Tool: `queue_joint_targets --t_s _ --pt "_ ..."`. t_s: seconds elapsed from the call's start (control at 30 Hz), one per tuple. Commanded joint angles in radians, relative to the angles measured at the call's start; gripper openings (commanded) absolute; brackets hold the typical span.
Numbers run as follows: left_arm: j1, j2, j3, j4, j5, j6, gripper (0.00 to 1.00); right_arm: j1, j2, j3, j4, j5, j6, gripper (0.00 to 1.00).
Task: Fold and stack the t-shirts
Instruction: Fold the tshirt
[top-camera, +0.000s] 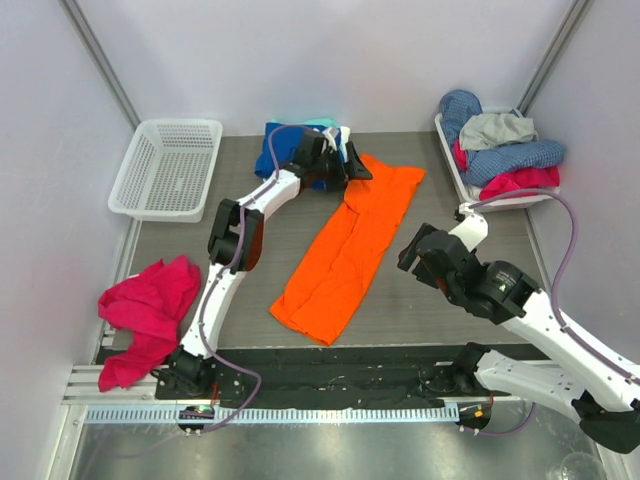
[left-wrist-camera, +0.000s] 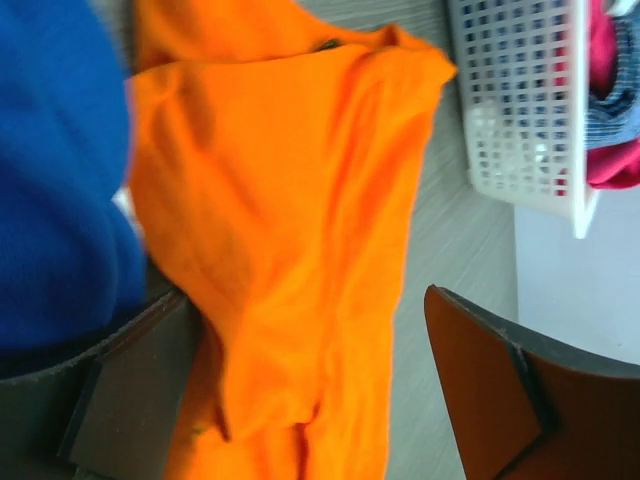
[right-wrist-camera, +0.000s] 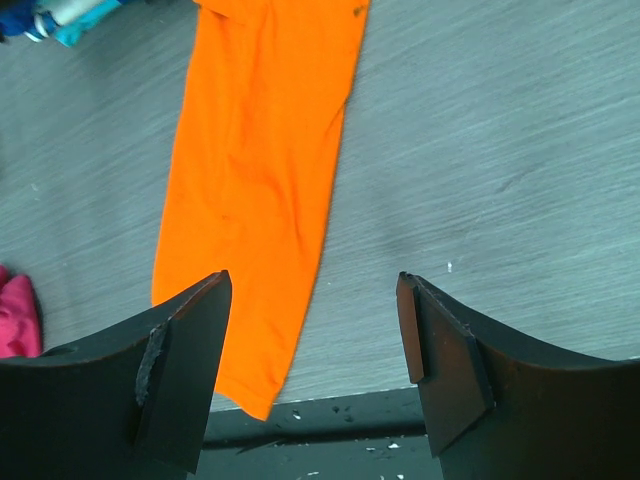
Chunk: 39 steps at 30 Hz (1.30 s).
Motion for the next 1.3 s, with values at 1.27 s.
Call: queue_joint_targets --t_s 1.27 --pt "-0.071 -1.448 -1.568 -0.320 -0.494 0.196 0.91 0.250 0.482 -0.415 0.753 -0.336 0.314 0.69"
